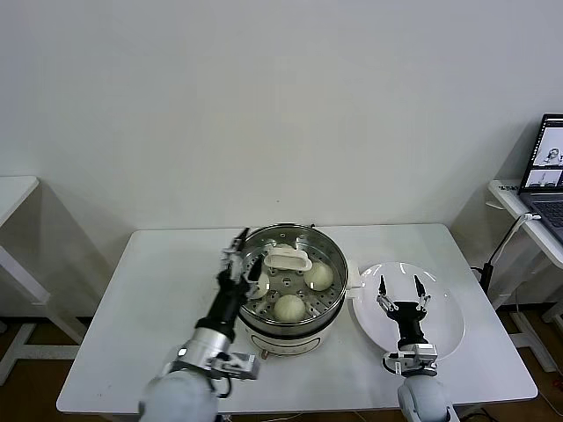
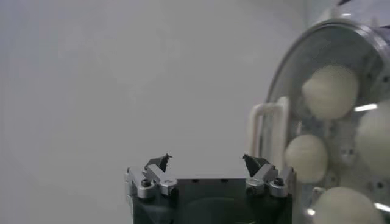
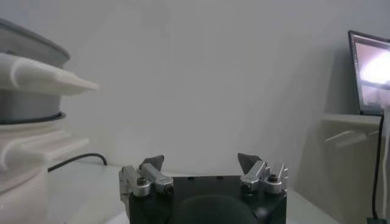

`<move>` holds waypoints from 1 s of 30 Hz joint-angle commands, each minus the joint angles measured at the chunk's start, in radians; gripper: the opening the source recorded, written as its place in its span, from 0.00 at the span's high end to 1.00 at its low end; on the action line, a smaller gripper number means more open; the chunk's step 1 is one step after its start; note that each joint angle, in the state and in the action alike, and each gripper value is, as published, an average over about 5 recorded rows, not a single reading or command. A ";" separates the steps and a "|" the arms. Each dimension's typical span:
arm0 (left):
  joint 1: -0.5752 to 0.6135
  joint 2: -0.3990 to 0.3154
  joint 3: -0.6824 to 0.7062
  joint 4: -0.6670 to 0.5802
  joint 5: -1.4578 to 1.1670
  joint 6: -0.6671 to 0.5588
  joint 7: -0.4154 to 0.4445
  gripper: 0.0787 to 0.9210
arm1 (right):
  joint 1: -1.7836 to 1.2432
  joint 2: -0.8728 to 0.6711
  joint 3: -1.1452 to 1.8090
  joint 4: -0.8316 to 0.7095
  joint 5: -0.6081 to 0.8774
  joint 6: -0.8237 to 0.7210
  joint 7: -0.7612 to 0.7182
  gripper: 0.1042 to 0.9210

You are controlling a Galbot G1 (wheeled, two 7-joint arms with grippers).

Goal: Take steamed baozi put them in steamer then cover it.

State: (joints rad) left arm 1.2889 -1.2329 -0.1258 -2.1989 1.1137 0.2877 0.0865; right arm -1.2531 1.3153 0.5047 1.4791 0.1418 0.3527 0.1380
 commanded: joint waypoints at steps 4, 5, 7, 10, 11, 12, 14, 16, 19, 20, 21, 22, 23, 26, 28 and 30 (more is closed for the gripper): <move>0.122 0.003 -0.468 0.300 -0.999 -0.501 -0.185 0.12 | -0.028 -0.016 -0.017 0.062 0.142 -0.038 -0.020 0.12; 0.119 0.000 -0.482 0.316 -1.026 -0.524 -0.170 0.12 | -0.029 -0.015 -0.020 0.063 0.137 -0.044 -0.015 0.12; 0.119 -0.007 -0.502 0.322 -1.062 -0.543 -0.153 0.12 | -0.031 -0.012 -0.024 0.066 0.125 -0.063 0.000 0.12; 0.121 -0.013 -0.514 0.331 -1.083 -0.563 -0.149 0.12 | -0.037 -0.001 -0.027 0.070 0.107 -0.091 0.017 0.12; 0.121 -0.014 -0.514 0.335 -1.084 -0.570 -0.149 0.12 | -0.039 0.003 -0.026 0.070 0.104 -0.093 0.017 0.12; 0.123 -0.014 -0.514 0.338 -1.085 -0.576 -0.149 0.12 | -0.041 0.006 -0.026 0.069 0.100 -0.093 0.017 0.12; 0.128 -0.017 -0.513 0.341 -1.084 -0.585 -0.149 0.12 | -0.044 0.011 -0.026 0.067 0.097 -0.091 0.017 0.12; 0.132 -0.022 -0.514 0.340 -1.084 -0.589 -0.148 0.12 | -0.046 0.012 -0.023 0.067 0.097 -0.095 0.017 0.12; 0.137 -0.027 -0.512 0.338 -1.083 -0.591 -0.147 0.12 | -0.047 0.013 -0.014 0.072 0.099 -0.104 0.013 0.12; 0.139 -0.027 -0.511 0.337 -1.082 -0.592 -0.146 0.12 | -0.048 0.013 -0.011 0.074 0.100 -0.106 0.011 0.12; 0.141 -0.028 -0.511 0.336 -1.082 -0.592 -0.146 0.12 | -0.049 0.013 -0.008 0.075 0.101 -0.104 0.009 0.12; 0.142 -0.029 -0.510 0.335 -1.082 -0.593 -0.145 0.12 | -0.050 0.012 -0.006 0.075 0.102 -0.102 0.007 0.12; 0.144 -0.031 -0.510 0.334 -1.081 -0.593 -0.144 0.12 | -0.052 0.011 -0.004 0.076 0.103 -0.101 0.004 0.12; 0.151 -0.035 -0.511 0.330 -1.080 -0.595 -0.143 0.12 | -0.054 0.009 -0.001 0.076 0.103 -0.098 -0.001 0.12; 0.155 -0.037 -0.512 0.327 -1.080 -0.596 -0.142 0.12 | -0.055 0.009 -0.001 0.077 0.103 -0.098 -0.003 0.12; 0.159 -0.038 -0.512 0.327 -1.080 -0.597 -0.140 0.12 | -0.057 0.009 -0.002 0.079 0.103 -0.100 -0.004 0.12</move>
State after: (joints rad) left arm 1.4333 -1.2675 -0.6009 -1.9007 0.1092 -0.2577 -0.0550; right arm -1.3050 1.3217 0.4995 1.5489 0.2403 0.2666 0.1395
